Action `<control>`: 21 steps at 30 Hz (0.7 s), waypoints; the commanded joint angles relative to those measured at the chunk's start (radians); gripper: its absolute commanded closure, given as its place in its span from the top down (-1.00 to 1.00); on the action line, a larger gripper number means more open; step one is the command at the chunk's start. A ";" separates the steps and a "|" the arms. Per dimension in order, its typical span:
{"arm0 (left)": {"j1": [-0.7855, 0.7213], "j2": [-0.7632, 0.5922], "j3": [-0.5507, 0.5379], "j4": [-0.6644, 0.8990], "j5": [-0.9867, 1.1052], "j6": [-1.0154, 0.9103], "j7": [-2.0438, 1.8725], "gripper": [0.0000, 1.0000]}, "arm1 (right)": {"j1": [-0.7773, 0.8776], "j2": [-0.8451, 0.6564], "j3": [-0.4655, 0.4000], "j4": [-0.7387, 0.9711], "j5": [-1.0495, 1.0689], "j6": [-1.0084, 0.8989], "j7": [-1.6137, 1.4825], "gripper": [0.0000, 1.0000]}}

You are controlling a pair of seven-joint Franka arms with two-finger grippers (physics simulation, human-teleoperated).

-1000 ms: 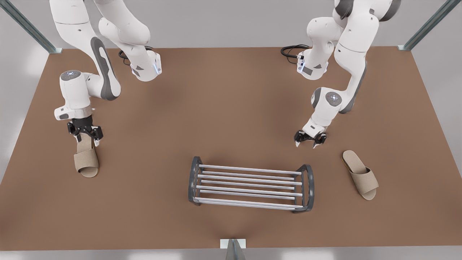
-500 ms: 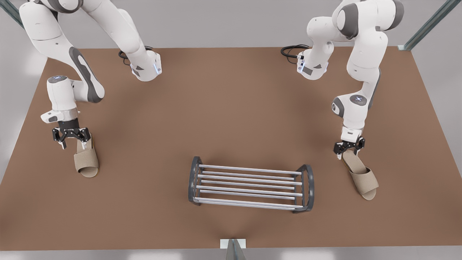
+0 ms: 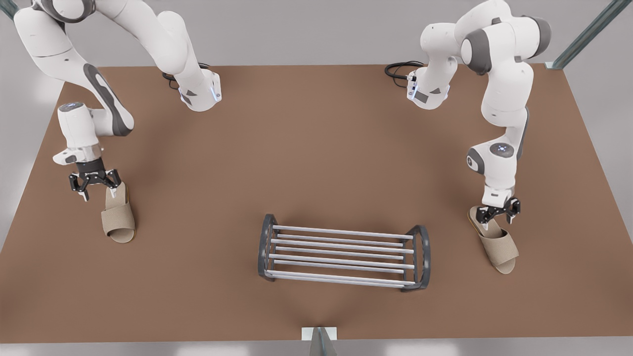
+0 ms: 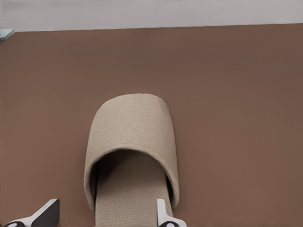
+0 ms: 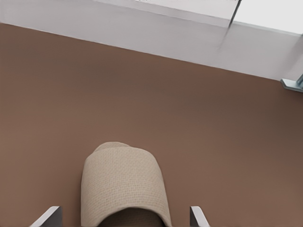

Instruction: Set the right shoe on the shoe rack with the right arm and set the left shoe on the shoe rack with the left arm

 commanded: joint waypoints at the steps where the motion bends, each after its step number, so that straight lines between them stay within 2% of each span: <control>1: 0.000 0.006 0.023 0.006 0.000 0.001 0.104 0.99 | 0.002 0.038 -0.002 0.033 -0.011 -0.001 -0.130 1.00; 21: 0.002 0.122 0.028 0.151 -0.007 0.001 0.104 0.99 | 0.000 0.162 -0.057 0.105 -0.068 -0.009 -0.199 1.00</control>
